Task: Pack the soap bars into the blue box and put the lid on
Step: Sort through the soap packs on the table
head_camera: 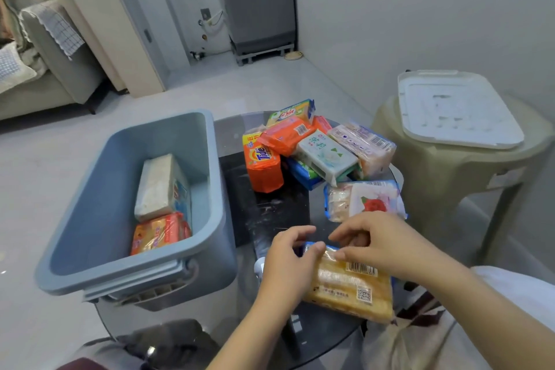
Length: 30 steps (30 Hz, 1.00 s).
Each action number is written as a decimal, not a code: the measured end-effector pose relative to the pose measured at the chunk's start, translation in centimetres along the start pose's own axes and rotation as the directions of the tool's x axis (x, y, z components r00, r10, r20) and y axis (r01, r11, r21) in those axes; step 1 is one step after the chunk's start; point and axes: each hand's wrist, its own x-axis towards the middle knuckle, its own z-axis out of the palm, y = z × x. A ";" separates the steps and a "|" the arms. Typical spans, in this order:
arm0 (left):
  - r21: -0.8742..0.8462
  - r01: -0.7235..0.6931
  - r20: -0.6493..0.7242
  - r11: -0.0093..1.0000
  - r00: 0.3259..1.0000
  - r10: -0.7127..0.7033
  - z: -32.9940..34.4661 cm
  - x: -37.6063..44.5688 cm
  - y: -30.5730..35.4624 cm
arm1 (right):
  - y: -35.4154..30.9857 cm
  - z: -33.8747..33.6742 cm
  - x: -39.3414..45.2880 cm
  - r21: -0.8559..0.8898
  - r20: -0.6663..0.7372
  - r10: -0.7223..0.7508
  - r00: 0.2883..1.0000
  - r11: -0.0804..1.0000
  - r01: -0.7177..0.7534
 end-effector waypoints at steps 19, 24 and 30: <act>-0.147 -0.053 -0.494 0.988 0.869 -0.027 -0.6 8.5 2.4 | -1.7 -3.3 5.7 0.174 -0.159 0.039 0.987 0.985 -0.011; -0.095 0.027 -0.593 0.995 0.801 -0.078 -0.8 12.5 2.7 | -1.9 -2.6 7.0 0.206 -0.211 0.066 0.975 0.978 -0.022; -0.071 -0.046 -0.518 0.996 0.856 0.003 -1.0 13.9 1.6 | -1.5 -2.4 8.0 0.294 -0.214 0.122 0.969 0.954 -0.055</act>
